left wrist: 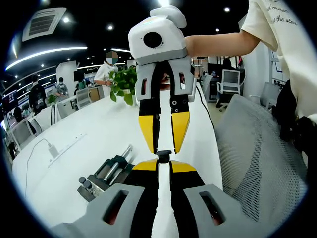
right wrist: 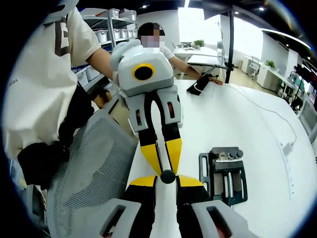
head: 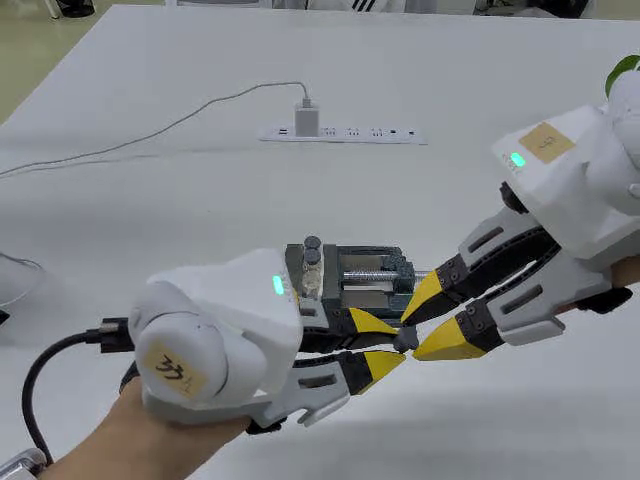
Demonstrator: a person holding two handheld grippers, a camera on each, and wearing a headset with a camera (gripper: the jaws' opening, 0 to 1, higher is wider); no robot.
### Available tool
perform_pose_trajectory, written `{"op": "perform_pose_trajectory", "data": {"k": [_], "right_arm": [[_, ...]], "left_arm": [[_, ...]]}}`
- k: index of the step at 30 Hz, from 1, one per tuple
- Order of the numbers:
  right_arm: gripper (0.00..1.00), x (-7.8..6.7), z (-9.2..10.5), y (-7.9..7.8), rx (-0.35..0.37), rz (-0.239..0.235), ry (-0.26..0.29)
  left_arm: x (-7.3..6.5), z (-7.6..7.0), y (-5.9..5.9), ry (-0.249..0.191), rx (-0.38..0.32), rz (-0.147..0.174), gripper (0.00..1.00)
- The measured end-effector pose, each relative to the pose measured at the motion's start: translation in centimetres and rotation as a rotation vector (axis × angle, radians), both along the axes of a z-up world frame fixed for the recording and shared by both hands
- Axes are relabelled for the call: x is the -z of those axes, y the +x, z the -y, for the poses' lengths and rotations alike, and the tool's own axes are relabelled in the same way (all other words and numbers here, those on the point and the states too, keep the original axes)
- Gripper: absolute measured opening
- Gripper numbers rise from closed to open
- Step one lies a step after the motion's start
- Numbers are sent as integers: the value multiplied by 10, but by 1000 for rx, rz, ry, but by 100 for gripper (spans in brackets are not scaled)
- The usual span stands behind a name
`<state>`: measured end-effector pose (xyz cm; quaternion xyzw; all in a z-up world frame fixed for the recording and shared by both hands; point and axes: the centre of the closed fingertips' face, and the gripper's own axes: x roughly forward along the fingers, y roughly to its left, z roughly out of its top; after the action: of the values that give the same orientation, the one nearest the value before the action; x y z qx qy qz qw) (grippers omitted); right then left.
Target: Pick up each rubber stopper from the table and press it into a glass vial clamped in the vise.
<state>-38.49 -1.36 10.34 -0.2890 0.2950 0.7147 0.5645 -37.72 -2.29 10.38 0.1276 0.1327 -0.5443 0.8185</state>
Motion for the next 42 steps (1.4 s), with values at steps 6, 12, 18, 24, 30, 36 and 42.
{"op": "perform_pose_trajectory", "data": {"k": [6,12,18,24,30,36,42], "right_arm": [[10,2,1,1,-7,0,-8],[8,3,3,5,-2,1,-27],[8,4,2,4,-4,6,-45],[8,6,1,1,-17,23,-58],[8,7,1,0,-16,22,-66],[7,8,-2,-1,-12,3,-78],[7,9,-4,-1,-13,1,-83]], "left_arm": [[2,-1,0,0,-2,-9,4],[2,0,-1,2,2,-11,4],[3,0,-2,0,2,-21,4],[4,0,-3,3,4,-23,4],[5,0,-3,4,3,-23,4],[8,0,-4,-1,1,-24,4],[9,-2,-3,-11,-10,-26,5]]}}
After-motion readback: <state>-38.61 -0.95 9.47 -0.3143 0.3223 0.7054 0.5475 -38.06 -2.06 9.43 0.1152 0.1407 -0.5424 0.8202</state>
